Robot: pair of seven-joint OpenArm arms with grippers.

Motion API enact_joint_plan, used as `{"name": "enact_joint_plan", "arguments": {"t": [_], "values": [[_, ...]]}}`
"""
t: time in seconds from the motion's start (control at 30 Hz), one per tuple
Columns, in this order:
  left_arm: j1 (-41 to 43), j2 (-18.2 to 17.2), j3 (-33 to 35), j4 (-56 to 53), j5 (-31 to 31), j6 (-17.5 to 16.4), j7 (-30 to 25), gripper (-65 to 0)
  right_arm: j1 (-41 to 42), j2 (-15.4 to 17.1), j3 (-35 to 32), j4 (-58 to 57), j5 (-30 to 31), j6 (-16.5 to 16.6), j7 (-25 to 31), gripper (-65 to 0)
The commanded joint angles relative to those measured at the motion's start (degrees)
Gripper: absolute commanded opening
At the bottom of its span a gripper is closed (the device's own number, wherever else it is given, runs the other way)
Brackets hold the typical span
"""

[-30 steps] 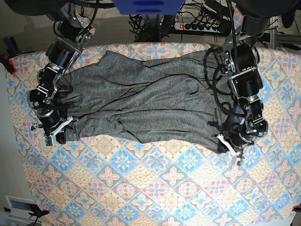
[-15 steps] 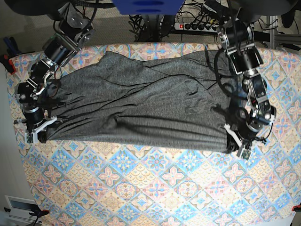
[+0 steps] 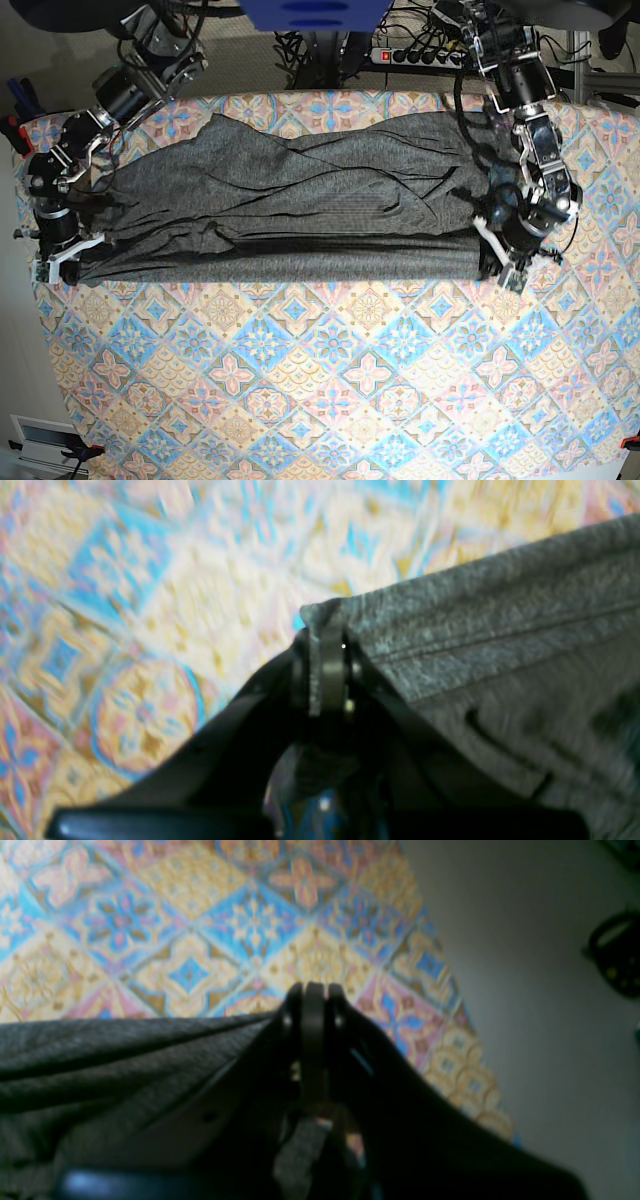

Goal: Layout the t-shirt on the table in an organized manner, then fold the t-shirt properly
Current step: 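Lift the shirt ends with both grippers and pull them apart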

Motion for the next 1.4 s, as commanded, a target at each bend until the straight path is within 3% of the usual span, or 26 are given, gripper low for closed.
{"name": "enact_joint_plan", "arguments": {"t": [0.0, 0.3, 0.43, 0.63, 0.8, 0.93, 1.1, 1.17, 1.37], "values": [[-0.33, -0.76, -0.25, 1.08, -0.18, 0.49, -1.11, -63.8, 0.20, 0.69, 0.09, 1.07, 0.82, -0.49, 1.53, -65.0], [3.45, -0.40, -3.77, 1.08, -0.18, 0.49, -1.11, -63.8, -2.00, 0.25, 0.09, 0.63, 0.90, -0.49, 1.18, -65.0], [4.51, -0.40, -5.79, 1.08, -0.18, 0.49, -1.11, -63.8, -2.18, 0.34, 0.18, -3.15, 0.90, -0.49, -1.90, -65.0], [6.80, -0.40, -7.72, 1.08, -0.18, 0.49, -1.11, -63.8, -1.91, 0.34, 5.98, -6.93, 0.82, -0.49, -2.51, -65.0], [7.94, -0.40, -7.81, 1.08, -0.09, 0.49, -1.03, -62.7, -1.91, 0.43, 6.07, -8.86, 0.82, -0.49, -2.51, -65.0], [8.11, -0.40, -7.63, 1.08, 0.35, 0.49, -0.76, -56.2, -2.00, 0.43, 5.98, -8.86, 0.64, -0.49, -2.51, -60.3], [8.20, -0.40, -7.81, 1.08, 0.00, 0.49, -0.76, -40.6, -2.27, 0.43, 5.98, -8.16, 0.64, -0.49, -2.51, -48.6], [8.20, -0.40, -7.81, 1.08, 0.00, 0.49, -0.76, -35.9, -2.27, 0.43, 5.98, -7.63, 0.64, -0.49, -2.51, -46.9], [8.20, -0.40, -7.81, 1.96, -0.09, 0.49, -0.67, -32.4, -2.27, 0.43, 5.98, -4.38, 0.64, -0.49, -2.51, -46.5]]}}
